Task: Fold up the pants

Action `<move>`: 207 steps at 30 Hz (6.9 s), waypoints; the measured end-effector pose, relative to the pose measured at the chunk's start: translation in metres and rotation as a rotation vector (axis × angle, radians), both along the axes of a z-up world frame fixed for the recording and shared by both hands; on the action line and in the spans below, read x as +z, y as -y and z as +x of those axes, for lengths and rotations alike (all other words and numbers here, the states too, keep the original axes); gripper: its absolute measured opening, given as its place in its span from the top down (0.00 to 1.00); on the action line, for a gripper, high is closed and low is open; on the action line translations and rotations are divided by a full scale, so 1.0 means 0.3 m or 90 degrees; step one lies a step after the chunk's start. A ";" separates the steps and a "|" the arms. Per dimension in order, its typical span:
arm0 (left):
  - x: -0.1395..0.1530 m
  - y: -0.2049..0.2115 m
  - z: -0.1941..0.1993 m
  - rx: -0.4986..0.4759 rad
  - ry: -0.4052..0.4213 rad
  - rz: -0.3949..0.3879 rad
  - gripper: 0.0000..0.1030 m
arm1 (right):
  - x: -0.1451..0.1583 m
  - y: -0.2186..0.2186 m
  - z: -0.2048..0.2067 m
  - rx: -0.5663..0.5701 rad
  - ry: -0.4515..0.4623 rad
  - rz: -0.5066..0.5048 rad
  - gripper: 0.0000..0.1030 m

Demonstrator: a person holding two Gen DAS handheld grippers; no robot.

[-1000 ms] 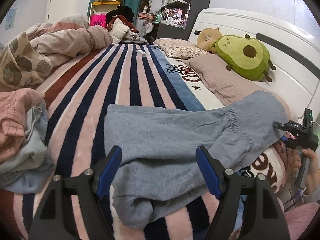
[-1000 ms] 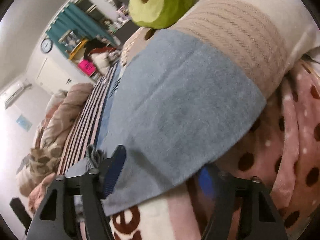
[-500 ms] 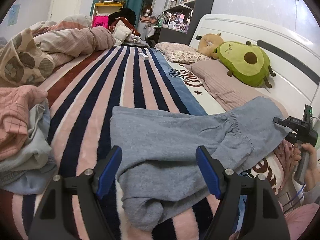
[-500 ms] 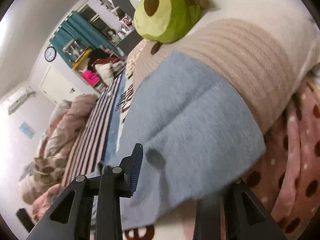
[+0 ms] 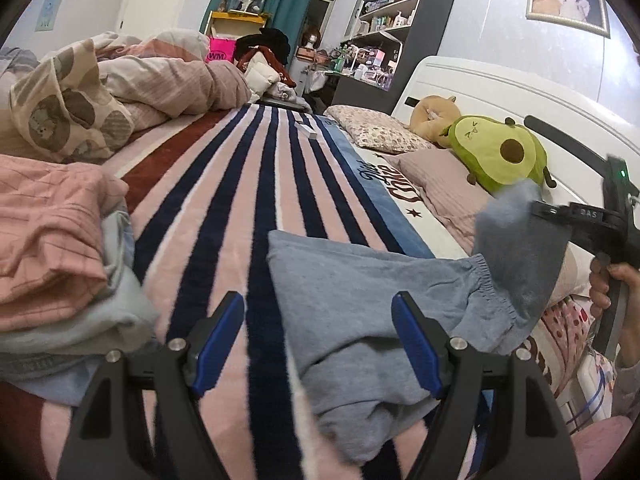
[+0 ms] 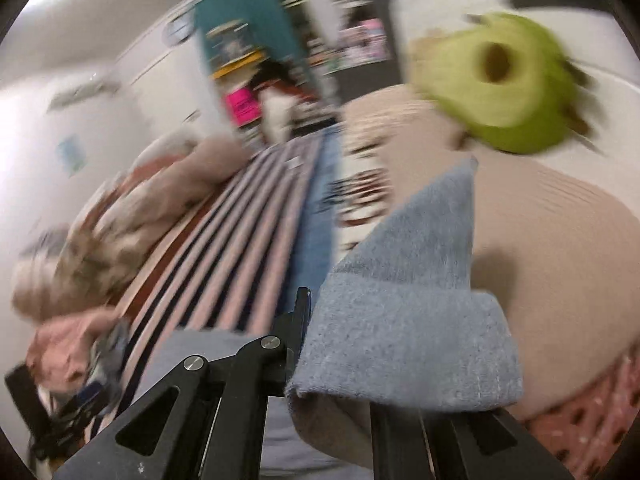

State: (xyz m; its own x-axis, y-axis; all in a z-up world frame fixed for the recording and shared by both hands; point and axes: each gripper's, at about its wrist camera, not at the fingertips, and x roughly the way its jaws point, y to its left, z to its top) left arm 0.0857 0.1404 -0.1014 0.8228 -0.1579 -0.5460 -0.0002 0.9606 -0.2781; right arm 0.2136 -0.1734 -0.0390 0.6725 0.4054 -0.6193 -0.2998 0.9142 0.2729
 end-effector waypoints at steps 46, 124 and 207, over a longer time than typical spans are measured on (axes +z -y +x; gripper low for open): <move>-0.163 0.303 0.297 -0.083 -0.130 -0.156 0.85 | -0.154 0.050 -0.017 0.081 -0.131 0.064 0.51; -0.201 0.023 0.112 -0.098 -0.176 -0.243 0.39 | -0.400 0.066 -0.092 0.118 -0.331 0.031 0.38; 0.133 -1.028 -0.215 0.235 0.007 0.054 0.68 | -0.193 -1.417 -0.131 0.477 -0.135 -0.014 0.70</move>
